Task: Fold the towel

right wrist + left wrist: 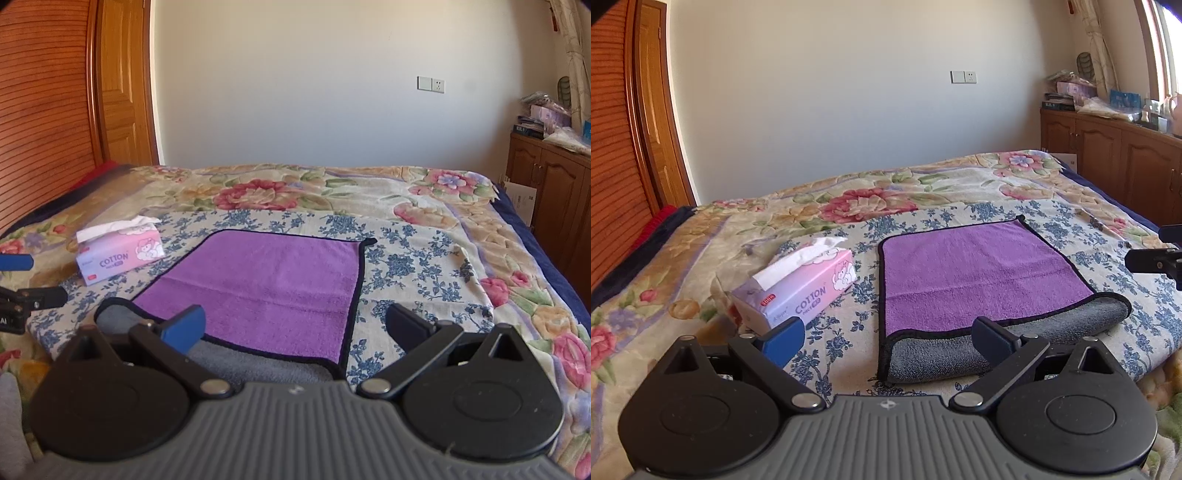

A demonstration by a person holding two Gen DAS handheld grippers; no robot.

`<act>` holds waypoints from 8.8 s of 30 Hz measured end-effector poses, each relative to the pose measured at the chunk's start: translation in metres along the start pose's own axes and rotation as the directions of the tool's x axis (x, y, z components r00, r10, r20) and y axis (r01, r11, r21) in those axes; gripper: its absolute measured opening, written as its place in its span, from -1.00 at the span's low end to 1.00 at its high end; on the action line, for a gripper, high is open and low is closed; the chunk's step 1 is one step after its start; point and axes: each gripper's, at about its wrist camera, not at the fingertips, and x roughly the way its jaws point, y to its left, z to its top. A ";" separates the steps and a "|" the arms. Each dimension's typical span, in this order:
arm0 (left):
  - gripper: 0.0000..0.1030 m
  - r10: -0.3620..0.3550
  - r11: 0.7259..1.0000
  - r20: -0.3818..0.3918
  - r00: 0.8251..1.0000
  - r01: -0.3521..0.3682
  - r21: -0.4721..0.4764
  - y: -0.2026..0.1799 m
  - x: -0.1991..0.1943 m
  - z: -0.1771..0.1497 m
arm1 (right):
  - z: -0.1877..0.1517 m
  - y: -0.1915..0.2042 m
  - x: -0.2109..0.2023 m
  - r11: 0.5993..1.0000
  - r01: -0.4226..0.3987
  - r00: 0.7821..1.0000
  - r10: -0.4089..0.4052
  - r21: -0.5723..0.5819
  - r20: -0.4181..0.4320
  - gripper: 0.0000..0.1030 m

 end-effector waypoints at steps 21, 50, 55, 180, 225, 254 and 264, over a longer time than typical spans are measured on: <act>0.52 -0.075 0.997 -0.102 0.992 0.071 -0.039 0.017 0.065 -0.007 | -0.005 -0.012 0.045 0.999 -0.031 0.990 0.034 0.027 -0.137 0.99; -0.45 -0.157 0.986 -0.191 0.969 0.144 -0.079 0.019 0.089 -0.014 | -0.021 -0.029 0.072 0.981 -0.090 0.930 0.144 0.170 -0.339 0.13; -0.60 -0.153 0.987 -0.180 0.972 0.141 -0.073 0.018 0.087 -0.014 | -0.021 -0.031 0.073 0.982 -0.083 0.928 0.138 0.170 -0.345 -0.15; -0.92 -0.192 0.978 0.109 0.975 0.199 -0.056 0.020 0.082 0.082 | 0.066 -0.028 0.071 0.994 -0.071 0.996 0.074 -0.079 0.046 -0.93; -0.91 -0.145 0.985 0.165 0.975 0.159 -0.072 0.017 0.147 0.126 | 0.101 -0.048 0.140 0.988 -0.025 0.992 0.043 -0.152 0.116 -0.93; -0.91 -0.081 0.989 0.109 0.991 0.093 -0.113 0.018 0.226 0.123 | 0.087 -0.065 0.209 0.981 0.026 0.999 -0.017 -0.193 0.045 -0.93; -0.91 -0.065 0.991 0.032 0.997 0.068 -0.117 0.017 0.262 0.107 | 0.070 -0.073 0.231 0.983 0.011 1.000 -0.015 -0.184 -0.020 -0.93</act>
